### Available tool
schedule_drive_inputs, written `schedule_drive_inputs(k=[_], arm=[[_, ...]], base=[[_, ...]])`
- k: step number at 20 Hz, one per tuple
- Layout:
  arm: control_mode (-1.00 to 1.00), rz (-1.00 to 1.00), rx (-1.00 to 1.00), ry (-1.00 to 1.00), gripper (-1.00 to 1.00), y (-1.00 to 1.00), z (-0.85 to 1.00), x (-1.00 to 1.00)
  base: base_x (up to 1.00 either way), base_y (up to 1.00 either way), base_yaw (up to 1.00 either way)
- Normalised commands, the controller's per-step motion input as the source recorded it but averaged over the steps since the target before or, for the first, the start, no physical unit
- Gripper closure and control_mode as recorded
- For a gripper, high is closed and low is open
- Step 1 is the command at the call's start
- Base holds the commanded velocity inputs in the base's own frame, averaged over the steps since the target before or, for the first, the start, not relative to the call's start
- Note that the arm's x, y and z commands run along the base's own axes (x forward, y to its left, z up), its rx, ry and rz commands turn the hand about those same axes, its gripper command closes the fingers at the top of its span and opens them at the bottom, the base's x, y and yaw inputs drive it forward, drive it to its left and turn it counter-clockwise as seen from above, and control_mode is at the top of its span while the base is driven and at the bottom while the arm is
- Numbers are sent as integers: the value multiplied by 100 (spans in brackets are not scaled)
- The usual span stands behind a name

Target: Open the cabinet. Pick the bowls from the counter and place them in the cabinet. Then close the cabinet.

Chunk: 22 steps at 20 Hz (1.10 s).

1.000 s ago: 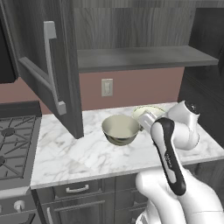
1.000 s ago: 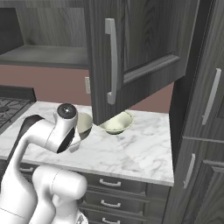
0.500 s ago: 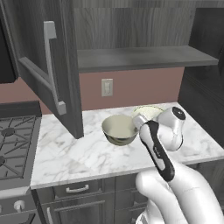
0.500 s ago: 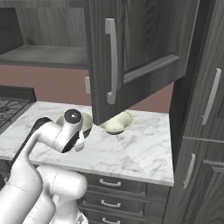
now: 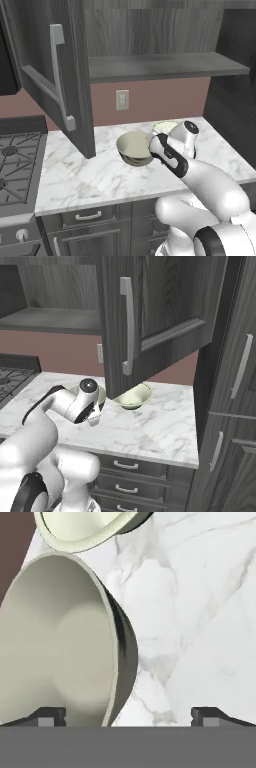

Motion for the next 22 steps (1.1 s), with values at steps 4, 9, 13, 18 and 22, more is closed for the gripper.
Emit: schedule_drive_inputs(k=[4, 9, 13, 18, 22], arm=[[-100, 0, 2, 11, -100, 0, -37, 26], [-100, 0, 1, 12, -100, 0, -41, 31], [-100, 0, 0, 6, -100, 2, -30, 40], [-100, 0, 0, 3, -100, 6, -28, 36], [-100, 0, 0, 4, 100, 20, -36, 22]], base=[[0, 0, 0], [0, 0, 0], [0, 0, 0], [0, 0, 0], [0, 0, 0]])
